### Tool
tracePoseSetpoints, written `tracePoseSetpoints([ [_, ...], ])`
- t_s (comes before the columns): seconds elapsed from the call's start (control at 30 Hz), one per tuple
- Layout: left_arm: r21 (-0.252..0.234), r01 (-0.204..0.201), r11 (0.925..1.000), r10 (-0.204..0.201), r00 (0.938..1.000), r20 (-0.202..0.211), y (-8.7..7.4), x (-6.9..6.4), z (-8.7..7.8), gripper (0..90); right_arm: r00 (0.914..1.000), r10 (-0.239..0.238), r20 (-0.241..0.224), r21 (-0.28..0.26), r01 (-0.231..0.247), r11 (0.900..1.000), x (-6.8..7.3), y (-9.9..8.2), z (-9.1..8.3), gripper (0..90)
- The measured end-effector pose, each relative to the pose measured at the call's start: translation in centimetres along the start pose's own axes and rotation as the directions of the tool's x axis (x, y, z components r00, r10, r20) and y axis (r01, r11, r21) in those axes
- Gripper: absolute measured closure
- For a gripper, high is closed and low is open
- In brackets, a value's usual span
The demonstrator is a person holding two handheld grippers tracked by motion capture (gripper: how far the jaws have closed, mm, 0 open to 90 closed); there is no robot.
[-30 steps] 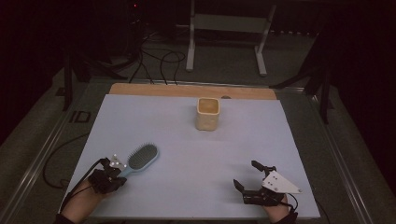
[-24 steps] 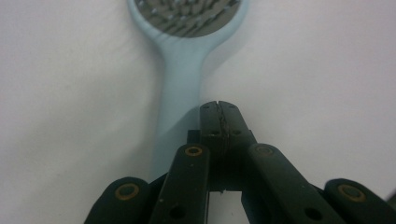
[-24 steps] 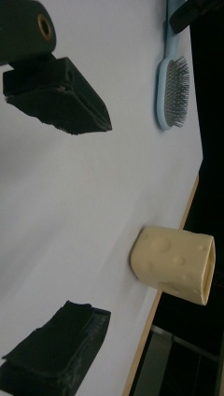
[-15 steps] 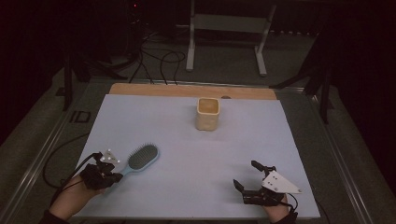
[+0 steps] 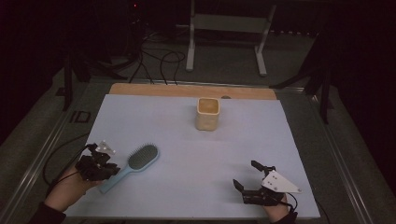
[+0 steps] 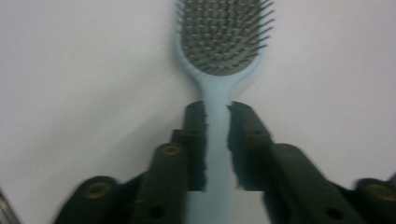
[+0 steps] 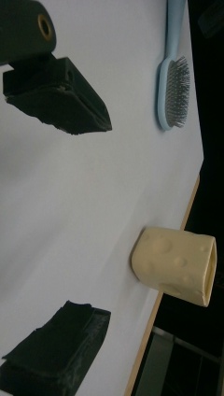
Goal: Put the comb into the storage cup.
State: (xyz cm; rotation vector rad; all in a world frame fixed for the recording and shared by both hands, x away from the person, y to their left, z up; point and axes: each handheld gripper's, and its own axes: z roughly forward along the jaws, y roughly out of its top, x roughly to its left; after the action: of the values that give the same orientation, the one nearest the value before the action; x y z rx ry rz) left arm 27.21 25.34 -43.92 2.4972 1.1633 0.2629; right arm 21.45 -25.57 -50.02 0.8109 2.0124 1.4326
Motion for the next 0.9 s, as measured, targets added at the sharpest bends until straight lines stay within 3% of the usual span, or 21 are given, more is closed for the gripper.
tracePoseSetpoints([
  [0.3, 0.035, -0.006, 0.9994, 0.006, 1.0, 0.0, 1.1, 0.1, 0.6, 46.8, 1.0, 0.002, -0.002, -0.001, -0.002, 1.0, -0.1, 0.0, 0.0, 8.8],
  [0.43, 0.048, 0.003, 0.9988, -0.003, 1.0, -0.008, 1.4, 0.1, 1.1, 30.3, 1.0, 0.0, 0.0, -0.003, 0.0, 1.0, 0.0, 0.0, 0.0, 8.8],
  [0.63, 0.083, 0.006, 0.9965, -0.009, 0.9994, 0.032, 1.6, 0.1, 2.1, 4.7, 1.0, 0.001, -0.003, -0.001, -0.001, 1.0, 0.0, 0.0, 0.0, 8.8],
  [0.7, 0.098, -0.007, 0.9952, 0.005, 0.9997, 0.026, 1.8, 0.0, 2.4, 1.1, 1.0, 0.001, -0.003, 0.0, -0.001, 1.0, -0.1, 0.0, 0.1, 8.8],
  [0.9, 0.136, -0.037, 0.9899, 0.029, 0.9978, 0.06, 2.0, -0.1, 3.5, 0.0, 1.0, 0.001, -0.003, 0.001, -0.001, 1.0, 0.0, 0.0, 0.0, 8.8],
])
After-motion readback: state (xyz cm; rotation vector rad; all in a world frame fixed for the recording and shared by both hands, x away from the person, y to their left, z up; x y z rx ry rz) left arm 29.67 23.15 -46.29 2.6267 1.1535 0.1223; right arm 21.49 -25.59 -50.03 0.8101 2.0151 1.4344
